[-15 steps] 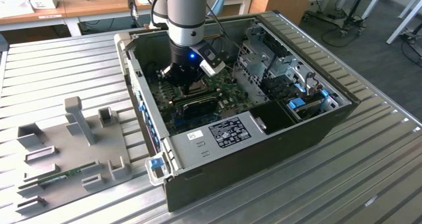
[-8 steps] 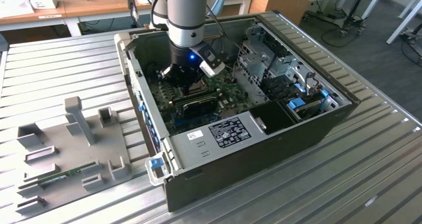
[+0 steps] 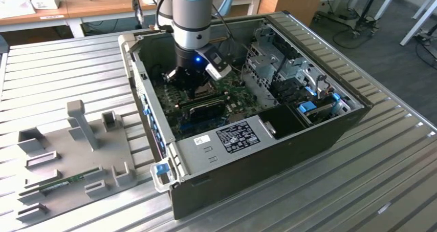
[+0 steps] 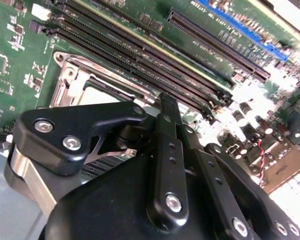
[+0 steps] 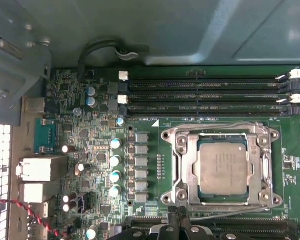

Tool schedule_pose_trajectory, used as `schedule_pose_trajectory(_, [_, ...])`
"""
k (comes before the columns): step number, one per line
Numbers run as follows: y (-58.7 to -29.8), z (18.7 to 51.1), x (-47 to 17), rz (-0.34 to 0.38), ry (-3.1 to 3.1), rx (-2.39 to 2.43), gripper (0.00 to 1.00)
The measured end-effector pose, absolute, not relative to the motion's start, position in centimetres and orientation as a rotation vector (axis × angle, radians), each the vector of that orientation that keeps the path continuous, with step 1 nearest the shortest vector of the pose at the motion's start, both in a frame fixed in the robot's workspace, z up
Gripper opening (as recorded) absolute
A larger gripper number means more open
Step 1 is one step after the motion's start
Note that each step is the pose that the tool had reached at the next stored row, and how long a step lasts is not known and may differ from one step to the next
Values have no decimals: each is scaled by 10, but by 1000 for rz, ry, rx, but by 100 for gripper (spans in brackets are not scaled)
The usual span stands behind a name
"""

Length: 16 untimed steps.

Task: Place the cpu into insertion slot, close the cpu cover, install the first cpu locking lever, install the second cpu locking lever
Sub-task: 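Install the second cpu locking lever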

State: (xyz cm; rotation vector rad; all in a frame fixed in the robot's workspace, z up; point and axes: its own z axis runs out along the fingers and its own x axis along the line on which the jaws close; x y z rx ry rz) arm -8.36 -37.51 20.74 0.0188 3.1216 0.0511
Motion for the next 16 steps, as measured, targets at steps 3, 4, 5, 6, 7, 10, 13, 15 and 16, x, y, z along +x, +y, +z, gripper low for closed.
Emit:
schedule_pose_trajectory(3, [-372, 206, -84, 51, 3122, 19, 11])
schedule_pose_trajectory(4, [-371, 206, -84, 51, 3122, 19, 11])
schedule_pose_trajectory(5, [-371, 206, -84, 51, 3122, 19, 11])
schedule_pose_trajectory(6, [-370, 205, -84, 51, 3122, 19, 11])
schedule_pose_trajectory(7, [-370, 205, -84, 52, 3122, 19, 11])
schedule_pose_trajectory(10, [-370, 203, -84, 51, 3121, 19, 11])
schedule_pose_trajectory(13, [-369, 202, -85, 51, 3122, 19, 11])
schedule_pose_trajectory(15, [-369, 202, -85, 51, 3122, 19, 11])
schedule_pose_trajectory(16, [-369, 202, -85, 52, 3122, 19, 11])
